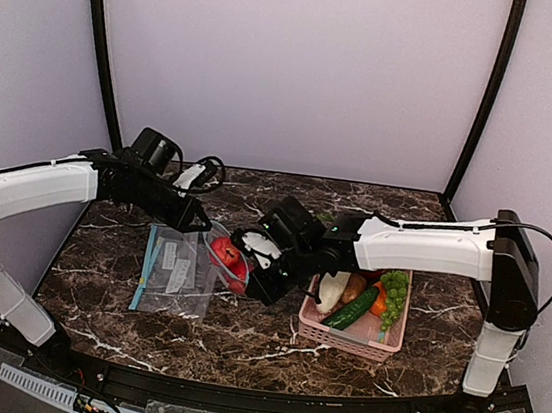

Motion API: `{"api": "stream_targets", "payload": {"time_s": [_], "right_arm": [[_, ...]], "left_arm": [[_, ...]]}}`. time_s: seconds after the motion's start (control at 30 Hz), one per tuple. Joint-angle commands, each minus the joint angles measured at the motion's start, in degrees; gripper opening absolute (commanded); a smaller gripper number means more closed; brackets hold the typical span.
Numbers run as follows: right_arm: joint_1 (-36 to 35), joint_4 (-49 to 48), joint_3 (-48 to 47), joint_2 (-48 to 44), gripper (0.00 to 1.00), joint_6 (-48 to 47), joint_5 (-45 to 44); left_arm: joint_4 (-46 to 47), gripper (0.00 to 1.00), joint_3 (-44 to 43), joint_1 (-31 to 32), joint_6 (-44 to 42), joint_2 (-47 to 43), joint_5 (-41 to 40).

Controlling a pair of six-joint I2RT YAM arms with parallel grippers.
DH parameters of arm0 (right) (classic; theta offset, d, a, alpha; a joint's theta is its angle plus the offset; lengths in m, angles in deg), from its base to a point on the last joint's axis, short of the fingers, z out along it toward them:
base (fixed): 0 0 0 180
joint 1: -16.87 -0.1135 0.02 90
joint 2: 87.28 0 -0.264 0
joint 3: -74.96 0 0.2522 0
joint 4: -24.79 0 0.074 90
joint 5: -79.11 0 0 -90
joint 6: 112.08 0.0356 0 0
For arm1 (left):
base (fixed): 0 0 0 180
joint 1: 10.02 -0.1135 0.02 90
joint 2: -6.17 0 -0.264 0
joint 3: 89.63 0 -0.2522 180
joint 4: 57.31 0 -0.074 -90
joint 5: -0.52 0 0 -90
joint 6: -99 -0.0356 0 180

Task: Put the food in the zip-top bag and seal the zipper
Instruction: Adjust the zipper food storage bag at the center of the board, then adjust the fake fruit in the bin.

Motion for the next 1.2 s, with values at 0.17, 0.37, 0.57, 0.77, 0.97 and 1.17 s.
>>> {"api": "stream_targets", "payload": {"time_s": [0.17,0.37,0.57,0.77,0.97,1.17], "right_arm": [[-2.76,4.68,-0.16,-3.69,0.00,11.40,-0.37],[-3.14,3.90,0.50,-4.48,0.00,13.65,-1.66],[-3.15,3.34,1.05,-5.09,0.00,13.99,-1.86],[-3.64,2.84,0.79,-5.09,0.00,13.50,-2.23],[-4.43,2.64,0.57,-4.39,0.00,13.22,-3.18],[-4.93,1.74,1.50,-4.27,0.00,13.62,-3.83]], "left_arm": [[-2.73,0.24,-2.09,2.14,-1.64,2.04,2.18],[-1.51,0.76,-1.17,3.46,-2.25,-0.09,1.69],[-0.32,0.98,5.13,3.51,1.41,-2.00,2.21],[7.89,0.99,14.93,3.55,9.59,-4.83,3.28],[14.34,0.99,16.82,3.53,16.21,-5.22,3.57],[17.54,0.99,16.43,3.51,18.66,-2.95,3.56]]}}
